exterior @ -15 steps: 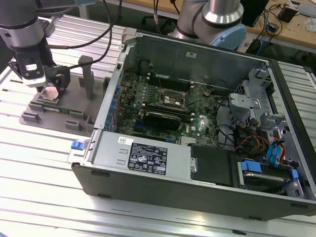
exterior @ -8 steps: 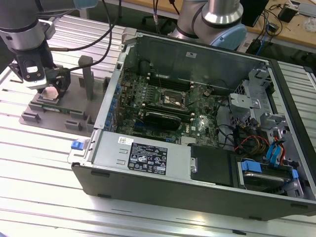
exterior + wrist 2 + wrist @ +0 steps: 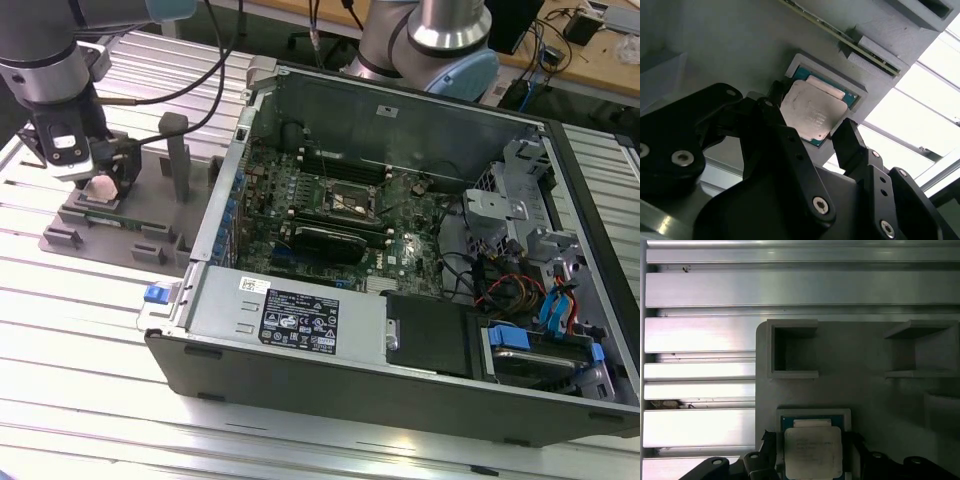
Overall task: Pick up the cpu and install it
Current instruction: 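Pick up the cpu and move it towards the insertion slot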
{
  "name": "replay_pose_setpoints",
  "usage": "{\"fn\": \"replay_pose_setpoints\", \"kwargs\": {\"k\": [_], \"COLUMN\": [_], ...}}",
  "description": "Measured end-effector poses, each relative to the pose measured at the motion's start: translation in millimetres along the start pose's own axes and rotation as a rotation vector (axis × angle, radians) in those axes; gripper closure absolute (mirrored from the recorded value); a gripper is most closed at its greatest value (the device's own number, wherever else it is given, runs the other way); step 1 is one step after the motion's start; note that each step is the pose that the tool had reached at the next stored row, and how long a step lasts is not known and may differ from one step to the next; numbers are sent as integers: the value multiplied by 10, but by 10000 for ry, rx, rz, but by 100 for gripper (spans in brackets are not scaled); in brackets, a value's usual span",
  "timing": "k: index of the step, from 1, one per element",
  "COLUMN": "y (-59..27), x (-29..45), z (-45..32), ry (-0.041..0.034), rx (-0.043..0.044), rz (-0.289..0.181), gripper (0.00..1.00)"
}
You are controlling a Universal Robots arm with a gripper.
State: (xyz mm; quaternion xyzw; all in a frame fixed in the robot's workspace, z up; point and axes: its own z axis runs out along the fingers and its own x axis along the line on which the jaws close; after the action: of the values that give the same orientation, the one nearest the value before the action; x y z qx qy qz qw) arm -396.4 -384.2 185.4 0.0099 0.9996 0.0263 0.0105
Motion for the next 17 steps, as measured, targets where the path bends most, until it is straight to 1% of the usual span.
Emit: {"fn": "replay_pose_setpoints", "kwargs": {"k": [8,14,15,16,17], "y": [1,2,2,2,2], "x": [2,1,1,1,1], "z": [5,-13,-13,-14,-14], "ry": [0,-1,-2,-1,-1], "rx": [0,-1,-1,0,-1], "rz": [2,2,2,2,2], "gripper": [34,34,35,42,45]}}
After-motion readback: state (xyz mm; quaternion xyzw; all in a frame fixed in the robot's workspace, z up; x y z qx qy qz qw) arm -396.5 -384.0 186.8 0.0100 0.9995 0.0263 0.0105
